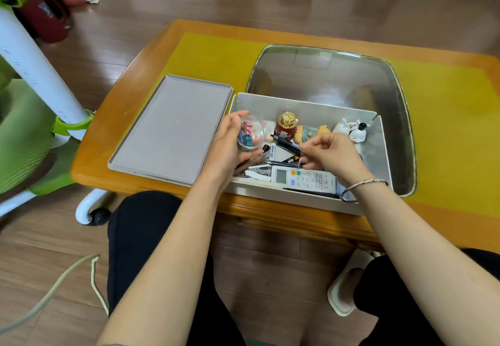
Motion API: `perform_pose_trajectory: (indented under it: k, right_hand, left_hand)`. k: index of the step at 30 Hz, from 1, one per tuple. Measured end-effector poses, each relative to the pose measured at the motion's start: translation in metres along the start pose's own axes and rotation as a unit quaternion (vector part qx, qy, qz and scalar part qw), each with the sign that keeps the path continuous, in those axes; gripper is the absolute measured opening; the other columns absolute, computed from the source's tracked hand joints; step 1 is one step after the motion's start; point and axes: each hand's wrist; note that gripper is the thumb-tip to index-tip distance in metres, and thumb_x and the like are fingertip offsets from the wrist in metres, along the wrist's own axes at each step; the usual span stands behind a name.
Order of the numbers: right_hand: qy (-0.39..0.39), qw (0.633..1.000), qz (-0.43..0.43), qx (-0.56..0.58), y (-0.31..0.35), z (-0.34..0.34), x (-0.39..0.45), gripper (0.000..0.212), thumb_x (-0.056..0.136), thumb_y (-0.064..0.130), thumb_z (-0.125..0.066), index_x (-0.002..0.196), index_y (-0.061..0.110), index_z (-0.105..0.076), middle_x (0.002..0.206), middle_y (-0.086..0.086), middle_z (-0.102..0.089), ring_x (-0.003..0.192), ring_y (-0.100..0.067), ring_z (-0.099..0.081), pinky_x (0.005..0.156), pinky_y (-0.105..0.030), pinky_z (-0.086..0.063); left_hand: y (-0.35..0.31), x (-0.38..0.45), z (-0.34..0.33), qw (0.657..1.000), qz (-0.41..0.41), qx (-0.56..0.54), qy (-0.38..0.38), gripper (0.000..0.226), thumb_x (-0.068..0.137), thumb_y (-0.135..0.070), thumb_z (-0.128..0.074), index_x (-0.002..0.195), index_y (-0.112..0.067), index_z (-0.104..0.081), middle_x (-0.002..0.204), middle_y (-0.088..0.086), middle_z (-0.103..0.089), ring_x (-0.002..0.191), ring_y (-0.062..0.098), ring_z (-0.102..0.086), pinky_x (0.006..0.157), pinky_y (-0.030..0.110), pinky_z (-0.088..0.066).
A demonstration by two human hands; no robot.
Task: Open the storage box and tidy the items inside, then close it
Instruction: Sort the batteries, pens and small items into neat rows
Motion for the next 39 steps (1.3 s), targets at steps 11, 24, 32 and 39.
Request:
perform_pose_trajectory:
  k: [11, 24, 32, 39]
  right_hand:
    - [0.114, 0.946, 0.096, -0.288, -0.010, -0.018, 0.001, 0.017, 0.077, 0.028, -0.076, 0.089, 0.018, -0.070, 0.067, 0.001, -0.069, 0.059, -0.001, -0.058, 0.057, -0.006, -0.041]
    - [-0.014, 0.973, 0.170, -0.157, 0.000, -0.025, -0.005, 0.015, 0.082, 0.018, -0.071, 0.071, 0.022, -0.063, 0.065, 0.003, -0.062, 0.054, 0.001, -0.051, 0.055, -0.012, -0.046]
    - [-0.088, 0.957, 0.265, -0.078, 0.024, -0.038, -0.008, 0.009, 0.082, 0.019, -0.071, 0.077, 0.026, -0.073, 0.066, 0.020, -0.066, 0.061, 0.007, -0.059, 0.058, -0.007, -0.044]
    - [-0.084, 0.949, 0.268, -0.141, 0.025, -0.053, -0.001, 0.007, 0.082, 0.022, -0.072, 0.085, 0.017, -0.076, 0.072, 0.008, -0.069, 0.065, 0.002, -0.061, 0.064, -0.016, -0.049]
  left_hand:
    - [0.015, 0.003, 0.006, 0.992, -0.078, -0.062, -0.073, 0.020, 0.103, -0.029, -0.035, 0.112, -0.032, -0.053, 0.116, -0.008, -0.054, 0.092, 0.003, -0.068, 0.072, 0.031, -0.057]
    - [0.014, 0.003, 0.005, 0.999, 0.000, -0.022, 0.040, 0.027, 0.103, -0.019, -0.039, 0.124, -0.030, -0.051, 0.132, 0.006, -0.049, 0.099, 0.017, -0.069, 0.082, 0.041, -0.058]
    - [0.014, 0.002, 0.006, 0.997, -0.026, 0.024, 0.063, 0.030, 0.101, -0.018, -0.043, 0.126, -0.032, -0.050, 0.135, 0.008, -0.049, 0.109, 0.020, -0.065, 0.086, 0.039, -0.056]
    - [0.012, -0.003, 0.005, 0.994, -0.052, 0.047, 0.087, 0.032, 0.098, -0.018, -0.049, 0.127, -0.031, -0.050, 0.134, 0.007, -0.049, 0.109, 0.017, -0.064, 0.077, 0.027, -0.055]
Point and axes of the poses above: each hand's wrist, its own x-axis towards the middle knuckle, its own z-axis out of the back of the hand, y = z × x
